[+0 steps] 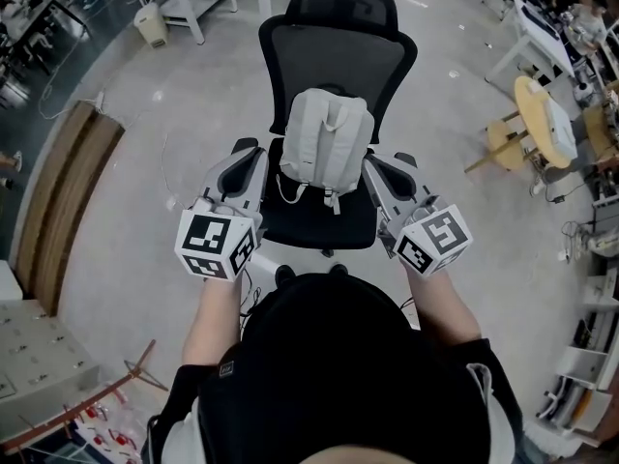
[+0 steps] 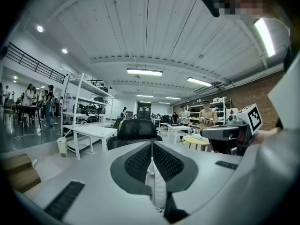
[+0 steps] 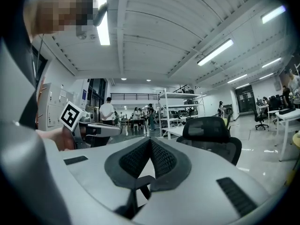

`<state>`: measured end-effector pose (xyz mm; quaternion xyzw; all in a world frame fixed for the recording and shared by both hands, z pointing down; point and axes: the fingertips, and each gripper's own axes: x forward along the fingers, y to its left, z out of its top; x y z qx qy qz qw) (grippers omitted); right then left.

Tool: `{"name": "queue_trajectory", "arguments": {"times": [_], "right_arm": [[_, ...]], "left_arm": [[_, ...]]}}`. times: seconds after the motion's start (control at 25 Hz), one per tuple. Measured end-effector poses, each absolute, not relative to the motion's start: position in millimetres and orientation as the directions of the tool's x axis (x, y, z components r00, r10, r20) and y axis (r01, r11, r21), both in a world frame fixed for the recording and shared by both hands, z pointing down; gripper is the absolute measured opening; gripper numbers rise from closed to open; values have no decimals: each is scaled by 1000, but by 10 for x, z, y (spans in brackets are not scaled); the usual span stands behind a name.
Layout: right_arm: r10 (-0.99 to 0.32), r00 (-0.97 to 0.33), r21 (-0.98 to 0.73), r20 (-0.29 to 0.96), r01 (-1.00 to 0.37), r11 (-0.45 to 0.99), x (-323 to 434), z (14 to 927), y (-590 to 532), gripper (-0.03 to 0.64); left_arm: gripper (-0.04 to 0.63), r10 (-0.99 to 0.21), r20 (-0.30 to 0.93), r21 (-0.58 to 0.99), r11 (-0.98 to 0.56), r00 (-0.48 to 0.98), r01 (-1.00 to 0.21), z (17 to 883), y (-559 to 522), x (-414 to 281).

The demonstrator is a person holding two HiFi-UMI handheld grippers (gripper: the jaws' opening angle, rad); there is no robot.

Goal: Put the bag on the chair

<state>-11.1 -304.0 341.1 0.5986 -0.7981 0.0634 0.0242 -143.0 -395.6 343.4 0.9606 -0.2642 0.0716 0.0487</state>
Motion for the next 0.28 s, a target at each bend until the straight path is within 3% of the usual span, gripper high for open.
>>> {"name": "queue_trajectory", "arguments": {"times": [0.12,0.28], "right_arm": [[-943,-302,-38,137,-953,299,-194,3450,-3088,28],[-957,-279,-96,77,-958,272,-200,3425,-3125,28]], "left_arm": [[25,-490,174,54,-861,854,-505,3474,-3932,-1446],[25,-492,184,54,-860,851,-508,3548,-3951,-1573]]}}
